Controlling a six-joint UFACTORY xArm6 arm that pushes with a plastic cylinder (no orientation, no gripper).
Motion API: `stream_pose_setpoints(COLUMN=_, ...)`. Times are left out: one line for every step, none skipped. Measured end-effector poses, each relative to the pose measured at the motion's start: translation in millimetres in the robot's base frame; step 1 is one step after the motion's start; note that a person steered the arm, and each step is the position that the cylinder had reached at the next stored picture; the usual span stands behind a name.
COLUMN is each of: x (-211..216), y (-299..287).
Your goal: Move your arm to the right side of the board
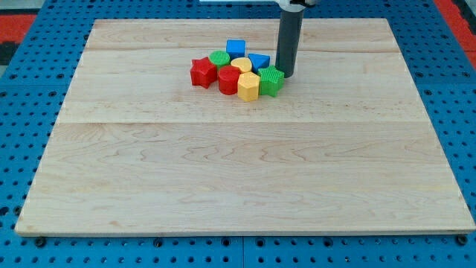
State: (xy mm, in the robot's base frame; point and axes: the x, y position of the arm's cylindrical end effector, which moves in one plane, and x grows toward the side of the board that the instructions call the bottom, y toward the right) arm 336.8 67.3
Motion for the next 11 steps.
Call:
stream_pose_setpoints(x=-1, y=-40)
stream_pose_setpoints(x=-2, y=-51)
stream_pose_setpoints(x=-2, y=-3)
stream_pose_setpoints(x=-3, y=17)
stream_pose_setpoints(x=-8, y=26)
stream_pose_setpoints(x=-17, y=51)
stream_pose_setpoints(x=-20, y=94)
stream_pose_setpoints(x=-26, y=94)
stream_pose_setpoints(x=-34, y=94)
stream_pose_setpoints(x=-38, y=94)
stream_pose_setpoints(x=-42, y=94)
